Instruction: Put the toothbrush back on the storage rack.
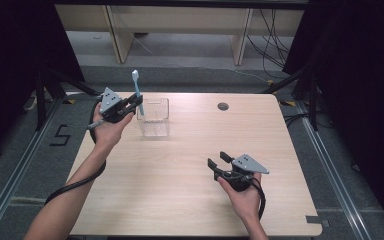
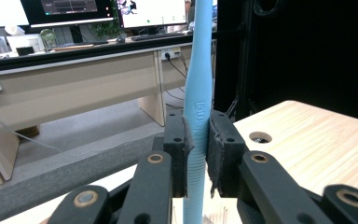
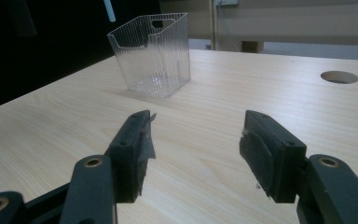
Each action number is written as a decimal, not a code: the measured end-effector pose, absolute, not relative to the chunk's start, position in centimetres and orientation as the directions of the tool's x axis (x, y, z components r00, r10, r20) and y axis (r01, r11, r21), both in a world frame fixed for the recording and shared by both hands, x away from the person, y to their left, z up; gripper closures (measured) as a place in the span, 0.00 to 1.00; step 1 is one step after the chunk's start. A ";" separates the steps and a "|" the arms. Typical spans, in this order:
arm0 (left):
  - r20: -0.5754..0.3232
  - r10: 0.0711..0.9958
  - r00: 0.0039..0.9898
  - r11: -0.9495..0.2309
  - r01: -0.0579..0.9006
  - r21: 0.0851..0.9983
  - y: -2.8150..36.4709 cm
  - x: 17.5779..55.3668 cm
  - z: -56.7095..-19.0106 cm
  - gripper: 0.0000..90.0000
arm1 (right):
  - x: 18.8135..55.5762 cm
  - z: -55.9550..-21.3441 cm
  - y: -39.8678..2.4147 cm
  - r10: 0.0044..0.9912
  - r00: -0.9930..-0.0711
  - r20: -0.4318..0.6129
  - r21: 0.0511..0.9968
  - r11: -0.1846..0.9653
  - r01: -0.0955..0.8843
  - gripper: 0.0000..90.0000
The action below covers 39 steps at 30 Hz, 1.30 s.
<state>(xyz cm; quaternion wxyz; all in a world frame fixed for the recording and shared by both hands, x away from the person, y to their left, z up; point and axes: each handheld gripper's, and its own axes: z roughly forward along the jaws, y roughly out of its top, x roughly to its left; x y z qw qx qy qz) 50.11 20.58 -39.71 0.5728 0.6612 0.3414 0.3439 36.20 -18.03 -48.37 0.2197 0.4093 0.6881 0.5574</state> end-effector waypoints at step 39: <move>0.040 0.862 0.506 -0.141 0.163 0.977 20.9 51.3 -42.9 0.87 | 36.3 -48.8 -17.9 0.804 -0.575 0.154 0.943 0.054 0.329 0.48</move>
